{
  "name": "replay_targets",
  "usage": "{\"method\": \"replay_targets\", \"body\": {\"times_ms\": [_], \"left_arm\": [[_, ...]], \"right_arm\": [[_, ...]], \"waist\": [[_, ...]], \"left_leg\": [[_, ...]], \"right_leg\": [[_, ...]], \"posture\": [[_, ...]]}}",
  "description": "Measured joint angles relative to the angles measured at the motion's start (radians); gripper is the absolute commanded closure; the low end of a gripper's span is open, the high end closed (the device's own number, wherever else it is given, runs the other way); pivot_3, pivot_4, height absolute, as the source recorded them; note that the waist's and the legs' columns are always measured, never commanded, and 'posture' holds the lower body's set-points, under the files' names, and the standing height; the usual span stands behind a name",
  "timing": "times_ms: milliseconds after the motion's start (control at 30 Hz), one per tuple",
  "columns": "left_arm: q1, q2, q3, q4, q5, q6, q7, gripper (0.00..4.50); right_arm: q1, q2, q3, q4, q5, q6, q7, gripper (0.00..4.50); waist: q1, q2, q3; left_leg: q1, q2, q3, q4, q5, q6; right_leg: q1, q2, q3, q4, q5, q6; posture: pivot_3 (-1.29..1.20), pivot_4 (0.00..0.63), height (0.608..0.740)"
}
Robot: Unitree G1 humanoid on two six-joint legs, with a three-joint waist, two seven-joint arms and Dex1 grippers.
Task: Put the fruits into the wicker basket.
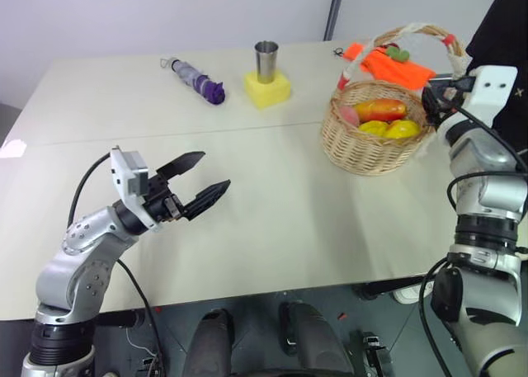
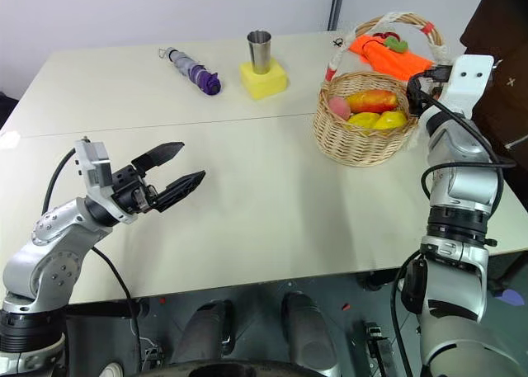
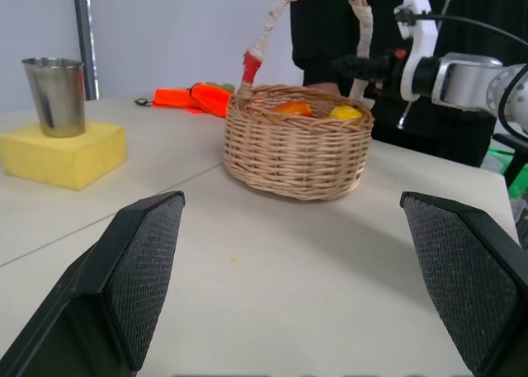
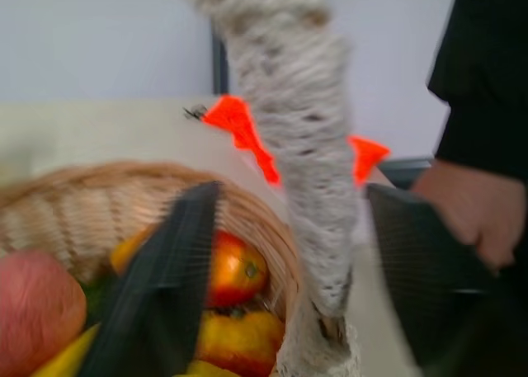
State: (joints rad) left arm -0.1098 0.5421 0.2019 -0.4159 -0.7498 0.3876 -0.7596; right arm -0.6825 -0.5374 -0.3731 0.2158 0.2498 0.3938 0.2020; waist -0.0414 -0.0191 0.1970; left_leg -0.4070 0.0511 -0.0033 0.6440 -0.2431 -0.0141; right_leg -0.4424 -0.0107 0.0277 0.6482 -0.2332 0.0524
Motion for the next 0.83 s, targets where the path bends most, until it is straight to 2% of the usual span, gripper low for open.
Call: {"method": "replay_targets", "body": {"times_ms": [133,333,433,633,833], "left_arm": [[0.028,0.0,0.001,-0.002,-0.001,0.009,0.009,0.0],[0.119,-0.006,0.025,0.01,0.03,0.018,0.063,0.0],[0.135,-0.012,0.03,0.013,0.053,0.014,0.087,0.0],[0.186,-0.012,0.068,0.08,0.128,-0.009,0.131,0.0],[0.218,-0.024,0.092,0.099,0.175,-0.043,0.164,0.0]], "right_arm": [[0.112,-0.001,-0.014,-0.116,0.032,-0.015,0.044,1.58],[0.381,0.005,-0.05,-0.278,0.059,-0.09,0.115,1.58],[0.416,0.007,-0.046,-0.319,0.084,-0.117,0.16,1.58],[0.535,-0.02,0.147,-0.443,0.109,-0.175,0.409,1.58],[0.545,-0.031,0.248,-0.486,0.138,-0.156,0.525,1.58]], "waist": [[0.005,0.0,0.0],[0.001,0.0,0.0],[-0.004,0.0,0.0],[-0.001,0.001,-0.001],[0.005,0.0,-0.001]], "left_leg": [[0.0,0.0,0.0,0.001,0.0,0.0],[0.001,0.0,0.0,0.001,0.0,0.0],[0.002,0.0,0.001,0.001,0.0,0.0],[0.004,0.0,0.0,0.0,0.0,0.0],[0.003,0.0,0.0,0.002,0.0,0.0]], "right_leg": [[0.001,0.0,0.0,0.0,0.0,0.0],[0.001,-0.001,0.0,0.0,-0.002,-0.003],[0.001,0.0,0.001,0.0,-0.003,-0.002],[0.003,0.001,0.001,0.0,-0.004,-0.002],[0.003,-0.001,0.001,-0.001,-0.004,-0.002]], "posture": [[0.0,0.15,0.74],[0.0,0.15,0.74],[0.0,0.15,0.74],[0.0,0.15,0.74],[0.0,0.15,0.74]]}}
